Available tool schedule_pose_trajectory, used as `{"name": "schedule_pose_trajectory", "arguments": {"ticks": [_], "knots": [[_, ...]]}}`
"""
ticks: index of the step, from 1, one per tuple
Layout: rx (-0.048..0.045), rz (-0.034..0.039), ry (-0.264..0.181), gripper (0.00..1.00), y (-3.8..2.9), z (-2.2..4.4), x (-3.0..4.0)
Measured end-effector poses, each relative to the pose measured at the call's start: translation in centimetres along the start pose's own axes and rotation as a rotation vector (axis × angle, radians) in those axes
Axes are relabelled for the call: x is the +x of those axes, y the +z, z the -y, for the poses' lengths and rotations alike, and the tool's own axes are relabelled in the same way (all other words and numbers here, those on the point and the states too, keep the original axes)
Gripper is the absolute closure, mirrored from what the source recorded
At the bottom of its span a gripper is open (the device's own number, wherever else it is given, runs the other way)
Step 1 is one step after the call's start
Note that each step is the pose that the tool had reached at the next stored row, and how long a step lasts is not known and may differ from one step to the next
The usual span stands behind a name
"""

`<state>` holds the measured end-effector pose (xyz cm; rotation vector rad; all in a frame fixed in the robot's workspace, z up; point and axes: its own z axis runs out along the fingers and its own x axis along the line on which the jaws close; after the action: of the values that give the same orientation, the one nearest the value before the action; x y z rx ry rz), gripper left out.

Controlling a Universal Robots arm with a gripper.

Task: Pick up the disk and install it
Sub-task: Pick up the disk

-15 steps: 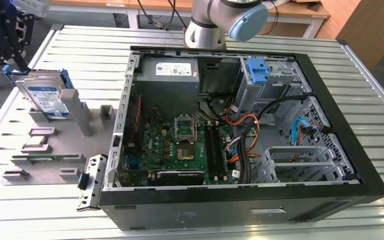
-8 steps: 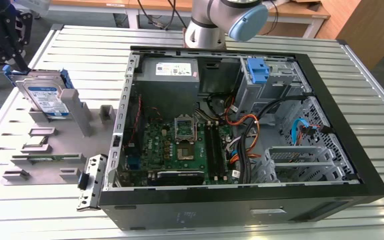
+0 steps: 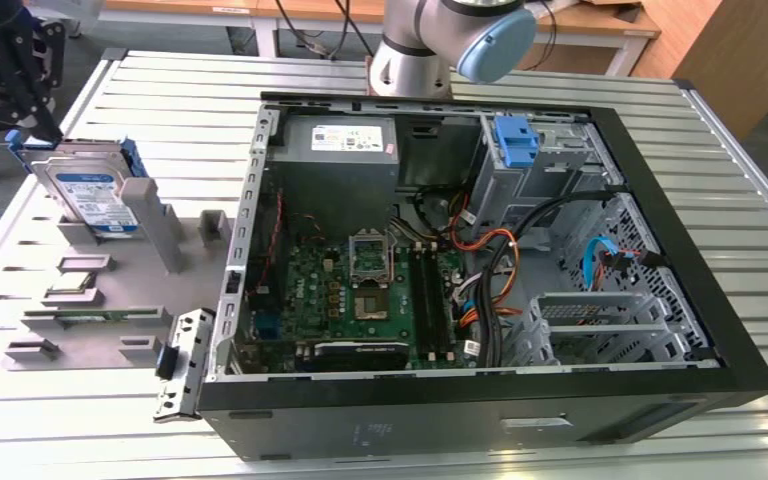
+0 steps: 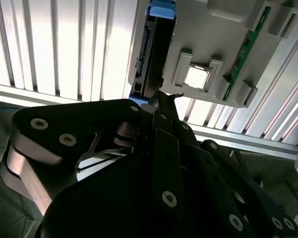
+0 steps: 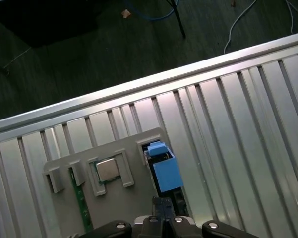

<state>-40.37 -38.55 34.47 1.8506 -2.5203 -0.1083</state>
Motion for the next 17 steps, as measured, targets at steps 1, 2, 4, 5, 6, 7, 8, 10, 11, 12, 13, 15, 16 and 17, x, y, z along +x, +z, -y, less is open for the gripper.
{"name": "schedule_pose_trajectory", "arguments": {"ticks": [1,2,4,5,6,7,8,10,11,12,13,15,16,17], "knots": [[0.0012,0.0021,-0.012,0.89,0.02,0.00,0.00],[0.0022,0.0039,-0.023,0.89,0.04,0.00,0.00],[0.0042,0.0072,-0.045,0.89,0.07,0.00,0.00],[0.0051,0.0086,-0.057,0.89,0.09,0.01,0.00],[0.0059,0.0097,-0.070,0.89,0.11,0.01,0.00],[0.0065,0.0107,-0.082,0.89,0.12,0.01,0.00],[0.0070,0.0115,-0.094,0.89,0.14,0.01,0.00],[0.0081,0.0128,-0.118,0.89,0.18,0.01,0.00],[0.0086,0.0133,-0.129,0.89,0.19,0.01,0.00],[0.0092,0.0138,-0.140,0.89,0.20,0.01,0.01],[0.0101,0.0145,-0.151,0.89,0.22,0.01,0.01],[0.0119,0.0157,-0.173,0.89,0.23,0.02,0.01],[0.0127,0.0166,-0.182,0.89,0.24,0.01,0.01],[0.0130,0.0169,-0.185,0.89,0.24,0.02,0.01]]}}
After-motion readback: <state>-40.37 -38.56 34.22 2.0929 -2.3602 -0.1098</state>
